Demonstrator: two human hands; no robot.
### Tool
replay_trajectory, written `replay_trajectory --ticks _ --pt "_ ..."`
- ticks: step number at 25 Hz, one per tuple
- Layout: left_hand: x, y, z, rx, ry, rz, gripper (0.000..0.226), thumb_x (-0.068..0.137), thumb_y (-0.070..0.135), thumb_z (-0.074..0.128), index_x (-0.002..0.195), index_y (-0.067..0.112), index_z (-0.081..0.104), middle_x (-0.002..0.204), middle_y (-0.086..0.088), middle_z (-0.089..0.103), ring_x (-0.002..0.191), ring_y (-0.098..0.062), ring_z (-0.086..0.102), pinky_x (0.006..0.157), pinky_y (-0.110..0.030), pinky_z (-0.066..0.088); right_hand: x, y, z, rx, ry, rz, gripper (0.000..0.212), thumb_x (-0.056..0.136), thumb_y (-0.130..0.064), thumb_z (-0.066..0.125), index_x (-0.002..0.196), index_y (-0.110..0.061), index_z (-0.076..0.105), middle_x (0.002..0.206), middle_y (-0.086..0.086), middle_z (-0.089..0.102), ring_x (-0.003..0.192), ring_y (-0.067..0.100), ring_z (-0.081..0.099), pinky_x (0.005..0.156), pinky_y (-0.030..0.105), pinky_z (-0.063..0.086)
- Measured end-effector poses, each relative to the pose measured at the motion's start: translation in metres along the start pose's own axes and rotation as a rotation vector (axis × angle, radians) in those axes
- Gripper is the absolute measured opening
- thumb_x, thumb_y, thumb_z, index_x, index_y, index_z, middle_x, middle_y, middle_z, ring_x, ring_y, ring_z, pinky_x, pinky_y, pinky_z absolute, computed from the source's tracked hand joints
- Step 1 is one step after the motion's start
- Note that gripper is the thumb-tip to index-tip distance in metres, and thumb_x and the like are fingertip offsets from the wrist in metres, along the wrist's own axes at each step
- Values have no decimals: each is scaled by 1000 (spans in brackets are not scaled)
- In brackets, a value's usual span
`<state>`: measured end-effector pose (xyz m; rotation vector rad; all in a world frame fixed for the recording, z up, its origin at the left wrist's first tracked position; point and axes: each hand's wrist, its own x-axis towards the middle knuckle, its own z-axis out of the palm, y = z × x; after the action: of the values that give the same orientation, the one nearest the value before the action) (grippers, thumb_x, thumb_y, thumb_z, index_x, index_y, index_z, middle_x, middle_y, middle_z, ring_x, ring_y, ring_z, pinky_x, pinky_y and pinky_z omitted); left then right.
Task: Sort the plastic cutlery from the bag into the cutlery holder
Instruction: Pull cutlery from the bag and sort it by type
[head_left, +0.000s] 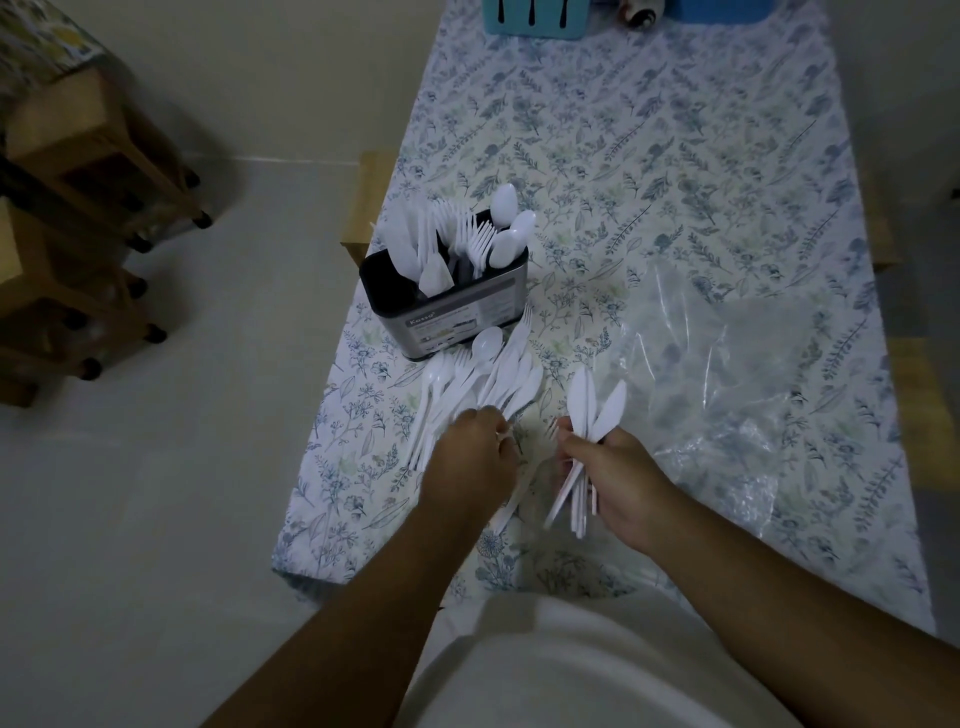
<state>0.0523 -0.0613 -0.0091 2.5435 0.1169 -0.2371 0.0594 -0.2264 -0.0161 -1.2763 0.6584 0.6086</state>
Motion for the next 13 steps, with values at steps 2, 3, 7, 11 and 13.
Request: replay_trajectory --ticks 2,3,7,11,13 --pt "11 -10 7 119 -38 -77 23 95 27 64 109 9 64 99 -6 64 86 -18 63 70 -23 49 -1 2 -4 -60 -2 4 11 96 -17 66 105 -11 69 74 3 57 65 17 55 70 37 47" --pt "18 -11 9 167 -69 -101 25 95 28 65 110 8 64 101 -7 65 91 -21 65 74 -26 52 -1 2 -6 -62 -6 9 10 95 -15 66 105 -11 70 76 4 57 68 18 54 71 39 46" --pt "36 3 11 290 -176 -126 14 91 20 65 96 7 66 89 -6 65 89 -24 69 65 -27 49 -3 2 -9 -44 18 -8 18 95 -4 63 111 -3 70 88 8 61 79 21 56 73 33 49" --pt "34 5 5 226 -214 -120 25 82 31 71 74 12 56 66 0 52 69 -22 63 51 -24 41 -2 1 -11 11 22 -7 18 92 -3 65 109 -6 70 90 10 62 80 22 60 80 37 51" --pt "22 6 0 90 -183 -113 30 81 32 71 66 10 58 58 -3 54 56 -18 56 48 -28 44 -1 1 -11 25 -5 -14 17 91 -8 69 108 -10 70 89 8 66 81 21 65 82 37 52"
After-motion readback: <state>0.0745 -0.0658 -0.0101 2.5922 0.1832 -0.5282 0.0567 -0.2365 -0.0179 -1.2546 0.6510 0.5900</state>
